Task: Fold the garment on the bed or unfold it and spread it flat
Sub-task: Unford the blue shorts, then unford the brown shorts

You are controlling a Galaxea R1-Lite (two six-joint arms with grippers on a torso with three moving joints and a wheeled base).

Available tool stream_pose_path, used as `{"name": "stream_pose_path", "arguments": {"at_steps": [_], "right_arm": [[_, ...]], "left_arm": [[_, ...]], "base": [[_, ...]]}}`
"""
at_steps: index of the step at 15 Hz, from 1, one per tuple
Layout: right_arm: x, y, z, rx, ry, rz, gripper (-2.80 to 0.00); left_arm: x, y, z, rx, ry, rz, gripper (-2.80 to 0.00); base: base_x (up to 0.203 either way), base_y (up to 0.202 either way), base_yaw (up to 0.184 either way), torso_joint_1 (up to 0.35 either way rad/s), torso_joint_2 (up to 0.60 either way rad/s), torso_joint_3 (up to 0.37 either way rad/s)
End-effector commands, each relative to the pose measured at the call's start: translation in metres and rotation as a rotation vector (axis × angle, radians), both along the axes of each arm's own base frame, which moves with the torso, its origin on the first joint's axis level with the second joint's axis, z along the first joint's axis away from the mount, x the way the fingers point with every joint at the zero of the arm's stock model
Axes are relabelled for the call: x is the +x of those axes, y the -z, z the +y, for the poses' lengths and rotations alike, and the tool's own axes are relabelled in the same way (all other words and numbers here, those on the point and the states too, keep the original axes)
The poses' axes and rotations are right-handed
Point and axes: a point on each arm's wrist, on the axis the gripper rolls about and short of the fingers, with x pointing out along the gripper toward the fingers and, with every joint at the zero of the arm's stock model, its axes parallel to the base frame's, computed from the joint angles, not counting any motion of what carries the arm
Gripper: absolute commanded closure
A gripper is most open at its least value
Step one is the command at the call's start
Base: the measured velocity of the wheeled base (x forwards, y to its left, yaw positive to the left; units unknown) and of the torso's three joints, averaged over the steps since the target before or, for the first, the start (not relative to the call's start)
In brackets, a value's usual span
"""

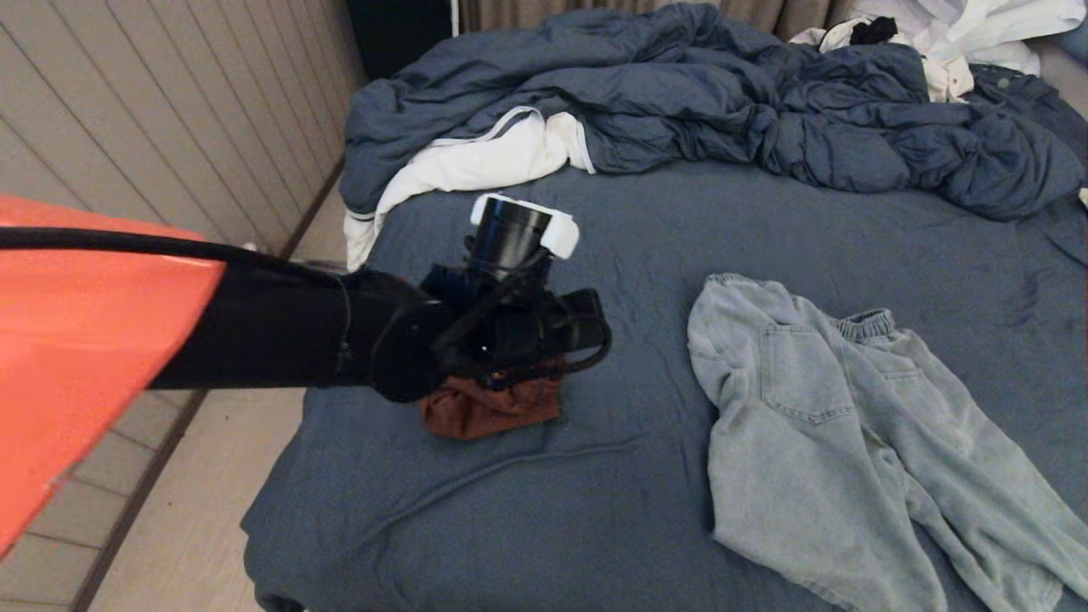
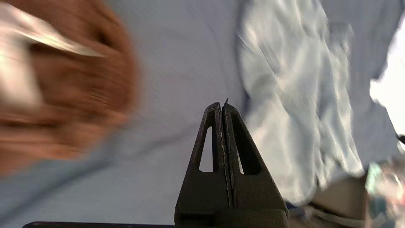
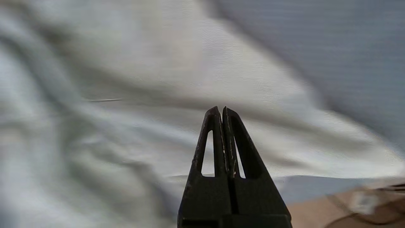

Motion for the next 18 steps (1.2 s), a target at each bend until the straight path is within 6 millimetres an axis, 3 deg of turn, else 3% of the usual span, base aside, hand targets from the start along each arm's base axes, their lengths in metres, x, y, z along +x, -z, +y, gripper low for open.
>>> {"name": "stream_pose_path", "arguments": {"at_steps": [1, 3, 9, 11, 14, 17, 18], "right_arm": [[0.029, -0.034, 0.035, -0.023, -0.115, -0.036, 0.0], [0.058, -0.044, 0.07, -0.028, -0.197, -0.031, 0.0], [0.128, -0.065, 0.195, -0.075, -0.442, -0.034, 0.0], [0.148, -0.066, 0.241, -0.112, -0.519, -0.033, 0.0], [0.17, -0.062, 0.31, -0.152, -0.638, -0.036, 0.0], [0.177, -0.055, 0.372, -0.175, -0.742, -0.046, 0.0], [0.181, -0.052, 0.389, -0.19, -0.761, -0.062, -2.8]], "left_arm": [[0.006, -0.027, 0.043, -0.023, -0.093, -0.033, 0.0], [0.005, -0.022, 0.081, 0.006, -0.172, -0.003, 0.0], [-0.006, 0.017, 0.186, 0.018, -0.398, 0.04, 0.0], [-0.006, 0.03, 0.198, 0.003, -0.42, 0.031, 0.0], [0.01, 0.053, 0.193, 0.009, -0.419, 0.042, 0.0], [0.027, 0.07, 0.185, 0.032, -0.404, 0.04, 0.0], [0.035, 0.074, 0.181, 0.048, -0.391, 0.035, -2.8]], "base": [[0.0, 0.0, 0.0, 0.0, 0.0, 0.0], [0.0, 0.0, 0.0, 0.0, 0.0, 0.0], [0.0, 0.0, 0.0, 0.0, 0.0, 0.0], [0.0, 0.0, 0.0, 0.0, 0.0, 0.0], [0.0, 0.0, 0.0, 0.0, 0.0, 0.0], [0.0, 0.0, 0.0, 0.0, 0.0, 0.0], [0.0, 0.0, 0.0, 0.0, 0.0, 0.0]]}}
